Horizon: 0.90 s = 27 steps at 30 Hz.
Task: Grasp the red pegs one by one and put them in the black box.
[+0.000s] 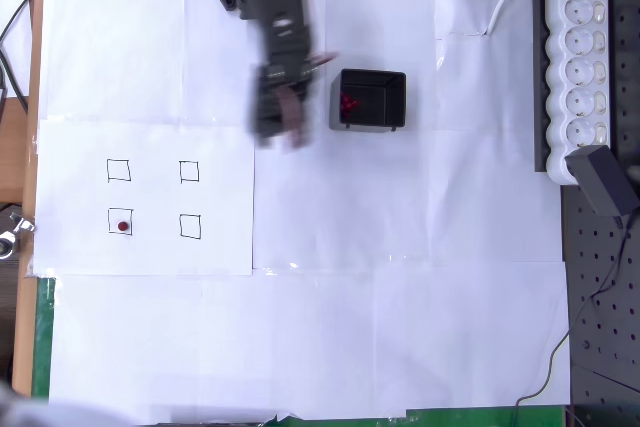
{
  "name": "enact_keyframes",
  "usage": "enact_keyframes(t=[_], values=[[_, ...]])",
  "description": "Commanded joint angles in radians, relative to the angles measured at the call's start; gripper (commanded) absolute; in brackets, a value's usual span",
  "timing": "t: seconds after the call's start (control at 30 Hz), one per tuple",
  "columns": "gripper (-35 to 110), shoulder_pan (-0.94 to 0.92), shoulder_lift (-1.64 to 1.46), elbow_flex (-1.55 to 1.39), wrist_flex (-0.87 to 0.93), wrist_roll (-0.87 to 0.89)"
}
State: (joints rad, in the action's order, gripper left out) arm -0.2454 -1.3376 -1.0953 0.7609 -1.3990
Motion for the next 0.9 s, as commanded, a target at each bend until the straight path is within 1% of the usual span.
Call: enact_keyframes(t=[0.0,0.07,0.23,0.3,0.53,0.87], values=[[19,-0.169,-0.034,0.176,-0.63,0.043],[19,-0.213,-0.138,0.173,-0.769,0.037],[20,-0.259,-0.385,0.112,-1.08,-0.034],[20,-0.268,-0.471,0.069,-1.146,-0.058],[20,-0.255,-0.66,-0.063,-1.21,-0.098],[19,-0.215,-0.85,-0.299,-1.224,-0.13]])
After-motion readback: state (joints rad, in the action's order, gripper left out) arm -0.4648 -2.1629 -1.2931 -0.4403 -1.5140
